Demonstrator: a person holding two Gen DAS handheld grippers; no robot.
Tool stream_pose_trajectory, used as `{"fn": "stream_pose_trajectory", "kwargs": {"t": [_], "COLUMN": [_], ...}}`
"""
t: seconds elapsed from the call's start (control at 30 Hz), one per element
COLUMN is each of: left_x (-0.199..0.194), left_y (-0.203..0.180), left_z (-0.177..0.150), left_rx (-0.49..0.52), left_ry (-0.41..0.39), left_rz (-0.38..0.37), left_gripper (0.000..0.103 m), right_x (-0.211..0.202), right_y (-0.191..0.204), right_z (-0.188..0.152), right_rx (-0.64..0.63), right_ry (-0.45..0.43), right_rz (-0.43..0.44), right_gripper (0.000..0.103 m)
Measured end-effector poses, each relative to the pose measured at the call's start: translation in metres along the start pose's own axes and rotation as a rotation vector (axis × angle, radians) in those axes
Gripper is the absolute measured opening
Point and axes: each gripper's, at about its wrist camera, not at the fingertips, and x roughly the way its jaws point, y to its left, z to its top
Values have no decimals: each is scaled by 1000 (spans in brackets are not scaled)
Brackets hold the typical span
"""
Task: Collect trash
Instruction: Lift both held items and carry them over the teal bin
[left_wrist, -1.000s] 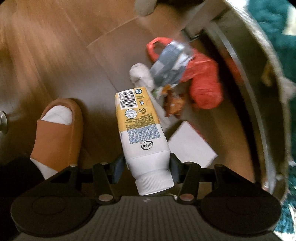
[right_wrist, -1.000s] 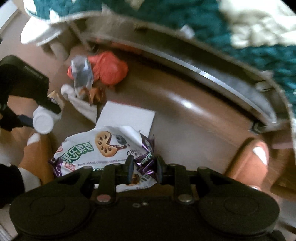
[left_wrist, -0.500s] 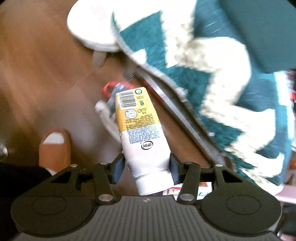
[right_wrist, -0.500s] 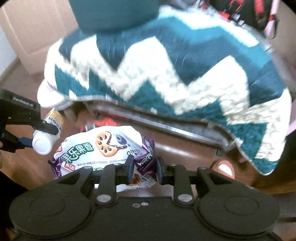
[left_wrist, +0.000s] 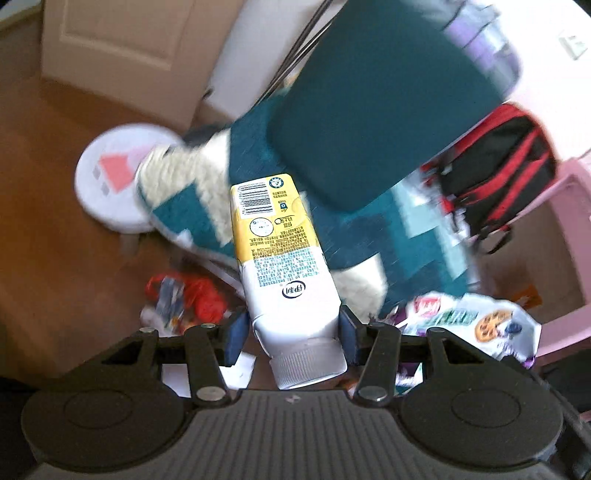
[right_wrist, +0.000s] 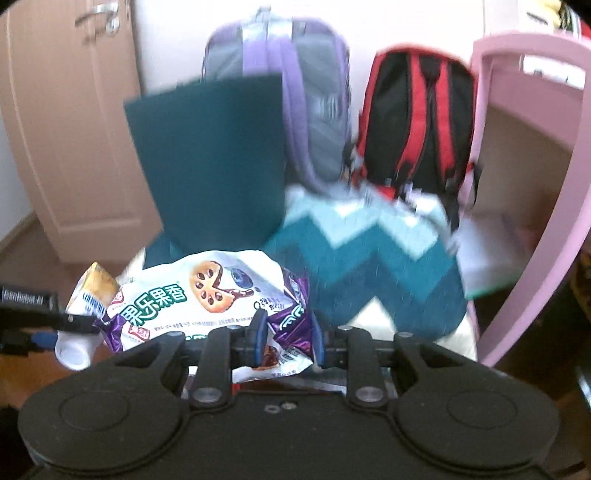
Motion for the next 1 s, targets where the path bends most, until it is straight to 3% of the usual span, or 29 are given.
{"fn": "stream_pose_trajectory", "kwargs": {"t": [0.4,0.63,0.8,1.0], "left_x": [-73,-98,-91,-55], "left_y": [-82,-128,-158,-173], "left_z": [77,136,177,218], "left_rx": [151,236,309,336], "left_ry": [-134,-219,-260,-229], "left_rz": [-138,-147,-119,-87], "left_gripper": [51,51,51,51], "right_x": [-36,-29,-9,34], "right_y": [18,37,52,71], "right_z": [129,193,228,254], "right_rx": [-94,-166,-237,-323], "right_ry": [-211,-296,-326,-323], "right_rz": [-109,-205,-261,-307], "right_gripper": [24,24,24,24]}}
